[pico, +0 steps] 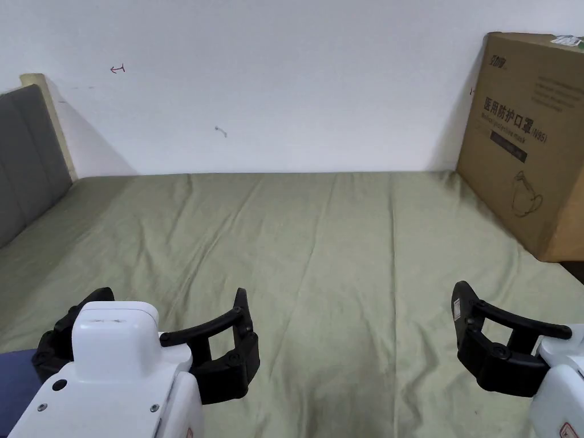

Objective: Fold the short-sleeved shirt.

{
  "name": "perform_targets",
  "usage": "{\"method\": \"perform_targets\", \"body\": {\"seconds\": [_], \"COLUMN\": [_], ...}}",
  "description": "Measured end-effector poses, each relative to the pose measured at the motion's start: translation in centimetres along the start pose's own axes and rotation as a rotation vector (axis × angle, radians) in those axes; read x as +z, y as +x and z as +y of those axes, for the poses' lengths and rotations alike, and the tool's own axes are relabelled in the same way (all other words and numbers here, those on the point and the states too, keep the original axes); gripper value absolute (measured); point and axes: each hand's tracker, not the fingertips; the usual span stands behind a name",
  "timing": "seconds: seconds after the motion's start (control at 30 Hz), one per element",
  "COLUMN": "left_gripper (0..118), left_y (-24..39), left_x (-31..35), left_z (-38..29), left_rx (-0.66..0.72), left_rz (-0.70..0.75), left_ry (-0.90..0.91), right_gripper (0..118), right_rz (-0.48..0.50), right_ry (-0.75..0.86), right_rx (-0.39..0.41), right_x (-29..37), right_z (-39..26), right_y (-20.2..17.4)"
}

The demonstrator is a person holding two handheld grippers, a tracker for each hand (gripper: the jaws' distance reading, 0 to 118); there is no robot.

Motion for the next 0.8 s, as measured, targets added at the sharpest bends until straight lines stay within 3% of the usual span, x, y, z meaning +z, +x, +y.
{"method": "perform_targets", "body": {"seconds": [0.67, 0.8], "left_gripper": [118, 118], "left_y": [-0.2, 0.0], "left_x": [-1.0, -1.5], "left_z": [0.4, 0.8], "left_rx": [0.042, 0.039], "left_rz": [0.105, 0.225], "left_ry": [-0.062, -0.117], "right_gripper": [118, 118], "right_rz": [0.014, 0.022], "right_ry": [-0.039, -0.05], "right_rx": [0.021, 0.027], "right_x": [-0.1, -0.2], "right_z": [-0.2, -0.3], "right_y": [-0.5, -0.7]}}
